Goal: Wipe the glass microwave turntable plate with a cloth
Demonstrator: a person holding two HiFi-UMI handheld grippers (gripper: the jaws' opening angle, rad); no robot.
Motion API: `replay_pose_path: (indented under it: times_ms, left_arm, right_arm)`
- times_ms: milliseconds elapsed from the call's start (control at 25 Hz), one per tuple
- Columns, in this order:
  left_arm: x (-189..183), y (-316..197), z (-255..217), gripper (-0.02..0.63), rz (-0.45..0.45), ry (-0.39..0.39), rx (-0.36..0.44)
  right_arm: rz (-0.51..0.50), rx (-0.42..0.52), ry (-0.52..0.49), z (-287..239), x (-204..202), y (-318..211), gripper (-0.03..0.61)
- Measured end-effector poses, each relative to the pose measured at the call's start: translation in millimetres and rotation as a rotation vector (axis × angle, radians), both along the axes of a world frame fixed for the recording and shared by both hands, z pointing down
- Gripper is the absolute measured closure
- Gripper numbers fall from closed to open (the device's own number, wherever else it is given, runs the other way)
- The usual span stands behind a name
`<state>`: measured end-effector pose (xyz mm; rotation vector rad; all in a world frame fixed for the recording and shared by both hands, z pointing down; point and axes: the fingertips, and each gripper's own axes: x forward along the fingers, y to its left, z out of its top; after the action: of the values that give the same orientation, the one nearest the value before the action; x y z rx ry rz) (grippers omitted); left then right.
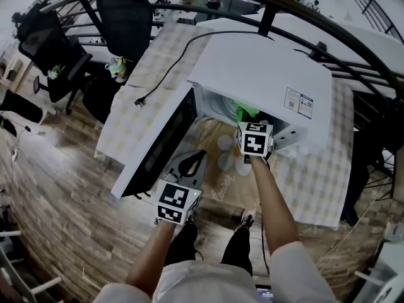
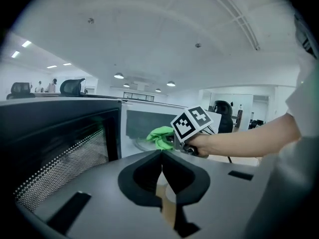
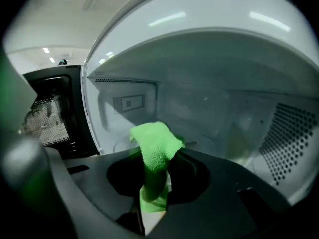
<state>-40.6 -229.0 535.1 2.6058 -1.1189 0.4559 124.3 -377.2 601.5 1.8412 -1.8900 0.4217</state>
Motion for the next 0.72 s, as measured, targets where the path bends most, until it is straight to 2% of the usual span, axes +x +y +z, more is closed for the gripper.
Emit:
replay_pose_path:
  times_ms: [160, 360, 440, 520, 720]
  left_arm:
    - [-17, 0, 7, 0.597, -0.044, -0.006, -0.008]
    - [-24, 5, 25, 0.597, -0.062, -0.014, -0.049]
    - [-22, 9, 30, 0.597, -0.056, -0.013, -0.064]
    - [-17, 12, 33, 0.597, -0.041, -0.014, -0.068]
    - [-10, 17, 33, 0.597, -0.012, -0.019, -0.063]
  right_arm:
    - [-0.117, 0.025, -0.016, -3, -37, -31, 0.485]
    - [-0.243, 0.026, 0.094, 7, -74, -60, 0.483]
    - [-0.255, -0.003, 0.121, 16, -79, -63, 0.483]
    - [-0.236, -0.025, 0.103, 24, -76, -64, 0.483]
    - [-0.21, -0.045, 0.122, 29, -64, -48, 0.483]
